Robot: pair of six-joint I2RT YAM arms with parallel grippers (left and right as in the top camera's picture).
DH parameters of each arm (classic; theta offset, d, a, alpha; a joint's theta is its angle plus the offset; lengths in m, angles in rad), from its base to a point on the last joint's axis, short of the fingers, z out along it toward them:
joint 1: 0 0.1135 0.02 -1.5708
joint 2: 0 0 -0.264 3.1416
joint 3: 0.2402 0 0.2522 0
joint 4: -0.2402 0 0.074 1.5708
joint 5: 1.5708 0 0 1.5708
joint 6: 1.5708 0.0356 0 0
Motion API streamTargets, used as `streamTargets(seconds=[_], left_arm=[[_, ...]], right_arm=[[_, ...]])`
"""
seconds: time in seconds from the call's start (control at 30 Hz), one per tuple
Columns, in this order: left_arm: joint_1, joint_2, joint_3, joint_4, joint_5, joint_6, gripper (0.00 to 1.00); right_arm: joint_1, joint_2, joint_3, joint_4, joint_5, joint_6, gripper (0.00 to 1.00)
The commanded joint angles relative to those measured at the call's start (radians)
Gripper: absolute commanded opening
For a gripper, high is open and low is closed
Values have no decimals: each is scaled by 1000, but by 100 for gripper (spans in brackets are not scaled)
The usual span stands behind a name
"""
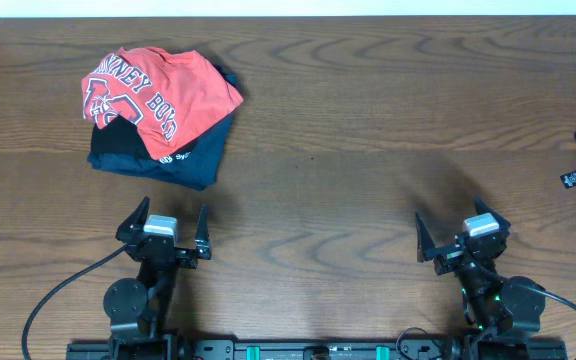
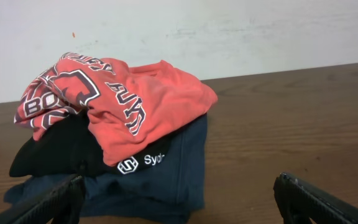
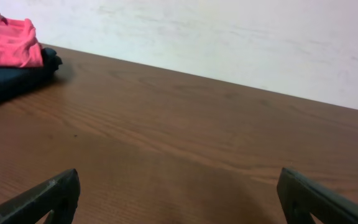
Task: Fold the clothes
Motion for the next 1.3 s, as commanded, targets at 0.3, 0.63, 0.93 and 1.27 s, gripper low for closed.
streamTargets(seconds=[0.3,0.63,0.93,1.27], left_arm=[[-6,-7,-29,-10,13,-6,98],[-6,-2,-28,-4,216,-232,98],[-6,21,125,0,297,-301,98],[-6,557,623,-366,257,-301,98]], right_arm=[[9,-6,-4,1,-8,1,99],[9,-6,-4,5,-68,142,99],[8,0,58,172,-150,256,99],[8,454,485,-197,-52,198,99]])
